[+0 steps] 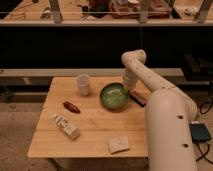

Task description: Drag the ceramic bowl in a circle

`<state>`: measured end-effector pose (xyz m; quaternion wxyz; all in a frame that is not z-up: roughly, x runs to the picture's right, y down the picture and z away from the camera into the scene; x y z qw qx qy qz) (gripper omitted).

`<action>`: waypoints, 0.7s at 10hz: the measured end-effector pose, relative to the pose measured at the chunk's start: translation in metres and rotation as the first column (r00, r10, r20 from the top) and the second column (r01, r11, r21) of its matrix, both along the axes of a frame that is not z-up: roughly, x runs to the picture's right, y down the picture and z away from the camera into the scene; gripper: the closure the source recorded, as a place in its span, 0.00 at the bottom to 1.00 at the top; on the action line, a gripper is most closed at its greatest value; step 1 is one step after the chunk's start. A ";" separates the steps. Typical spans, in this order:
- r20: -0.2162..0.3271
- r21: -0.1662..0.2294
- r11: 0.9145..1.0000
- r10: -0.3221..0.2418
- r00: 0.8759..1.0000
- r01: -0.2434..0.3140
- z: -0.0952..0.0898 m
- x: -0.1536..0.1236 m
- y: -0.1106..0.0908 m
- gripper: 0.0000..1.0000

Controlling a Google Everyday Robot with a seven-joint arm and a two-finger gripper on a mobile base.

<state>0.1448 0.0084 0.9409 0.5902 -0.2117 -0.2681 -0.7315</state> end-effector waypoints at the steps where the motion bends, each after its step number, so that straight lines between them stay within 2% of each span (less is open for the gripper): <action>1: 0.044 -0.002 0.999 -0.042 0.998 0.043 -0.001 -0.029 0.005 1.00; 2: 0.081 -0.001 0.997 -0.074 0.994 0.074 -0.004 -0.051 0.009 1.00; 4: 0.173 -0.002 0.988 -0.154 0.973 0.157 -0.020 -0.098 0.028 1.00; 7: 0.235 -0.005 0.975 -0.216 0.948 0.223 -0.044 -0.117 0.050 1.00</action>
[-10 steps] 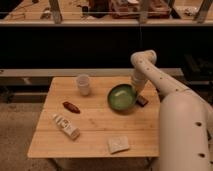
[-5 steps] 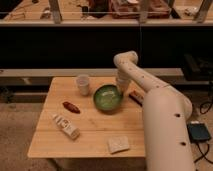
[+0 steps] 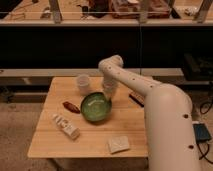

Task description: Drag the ceramic bowl in a circle

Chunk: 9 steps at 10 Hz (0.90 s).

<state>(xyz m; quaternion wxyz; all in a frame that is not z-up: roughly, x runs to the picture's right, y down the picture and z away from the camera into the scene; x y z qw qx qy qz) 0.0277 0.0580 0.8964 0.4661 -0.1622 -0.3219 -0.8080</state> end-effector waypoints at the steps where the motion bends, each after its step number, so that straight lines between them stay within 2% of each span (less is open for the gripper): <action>1: 0.014 -0.012 1.000 -0.021 1.000 0.021 -0.009 0.002 0.010 1.00; 3: 0.015 -0.034 0.998 -0.043 0.999 0.043 -0.024 0.020 0.028 1.00; 5: -0.014 -0.051 0.998 -0.030 0.999 0.029 -0.036 0.059 0.040 1.00; 7: -0.055 -0.049 0.998 0.047 0.997 -0.049 -0.041 0.111 0.040 1.00; 9: -0.098 -0.031 0.991 0.130 0.987 -0.133 -0.042 0.160 0.035 1.00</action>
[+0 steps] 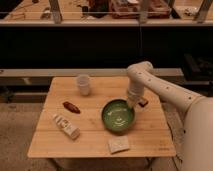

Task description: Drag the ceramic bowl in a circle

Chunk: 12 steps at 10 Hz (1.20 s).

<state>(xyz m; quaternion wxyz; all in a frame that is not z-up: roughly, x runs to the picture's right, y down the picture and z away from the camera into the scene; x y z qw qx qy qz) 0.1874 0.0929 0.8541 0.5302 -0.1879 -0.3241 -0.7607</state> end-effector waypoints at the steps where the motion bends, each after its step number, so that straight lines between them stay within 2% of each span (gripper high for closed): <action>1: -0.034 0.014 0.998 0.055 0.998 -0.054 0.001 0.031 -0.006 1.00; 3: -0.088 0.039 0.990 0.141 0.986 -0.138 0.007 0.076 -0.022 1.00; 6: -0.111 0.057 0.979 0.201 0.973 -0.195 0.027 0.112 -0.045 1.00; 8: -0.102 0.056 0.980 0.198 0.975 -0.193 0.044 0.106 -0.055 1.00; 10: -0.088 0.049 0.984 0.175 0.981 -0.172 0.055 0.087 -0.060 1.00; 12: -0.066 0.038 0.990 0.138 0.988 -0.136 0.066 0.047 -0.062 1.00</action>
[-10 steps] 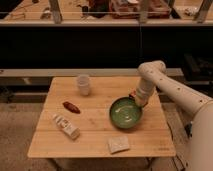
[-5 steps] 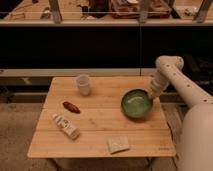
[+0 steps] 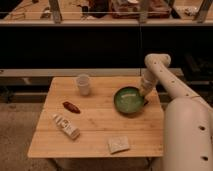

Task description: Drag the ceramic bowl in a circle

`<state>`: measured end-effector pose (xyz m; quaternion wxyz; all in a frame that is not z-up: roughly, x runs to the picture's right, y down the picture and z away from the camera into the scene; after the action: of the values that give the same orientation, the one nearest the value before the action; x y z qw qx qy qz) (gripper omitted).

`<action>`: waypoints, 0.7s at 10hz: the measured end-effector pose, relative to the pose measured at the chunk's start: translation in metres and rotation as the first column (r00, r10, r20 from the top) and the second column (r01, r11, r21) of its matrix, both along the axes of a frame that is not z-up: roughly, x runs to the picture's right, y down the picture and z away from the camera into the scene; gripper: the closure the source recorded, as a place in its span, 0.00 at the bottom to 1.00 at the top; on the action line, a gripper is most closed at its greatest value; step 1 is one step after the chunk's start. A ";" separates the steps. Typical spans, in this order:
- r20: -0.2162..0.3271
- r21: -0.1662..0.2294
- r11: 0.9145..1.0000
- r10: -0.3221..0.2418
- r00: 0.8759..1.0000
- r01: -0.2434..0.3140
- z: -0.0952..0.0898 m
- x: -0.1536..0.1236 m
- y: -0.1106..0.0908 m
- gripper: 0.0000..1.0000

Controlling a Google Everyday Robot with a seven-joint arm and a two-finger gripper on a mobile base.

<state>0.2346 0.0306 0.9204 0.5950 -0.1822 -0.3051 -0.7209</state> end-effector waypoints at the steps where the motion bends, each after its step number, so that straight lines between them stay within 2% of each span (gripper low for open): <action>1: 0.016 -0.001 1.000 -0.018 1.000 0.018 0.005 -0.026 -0.001 1.00; 3: 0.062 0.005 0.998 -0.069 0.996 0.068 0.008 -0.083 -0.002 1.00; 5: 0.107 0.009 0.993 -0.118 0.987 0.117 0.004 -0.127 0.001 1.00; 7: 0.176 0.018 0.980 -0.200 0.964 0.199 -0.009 -0.179 0.014 1.00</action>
<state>0.0561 0.0448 0.9112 0.4900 -0.1471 -0.3368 -0.7905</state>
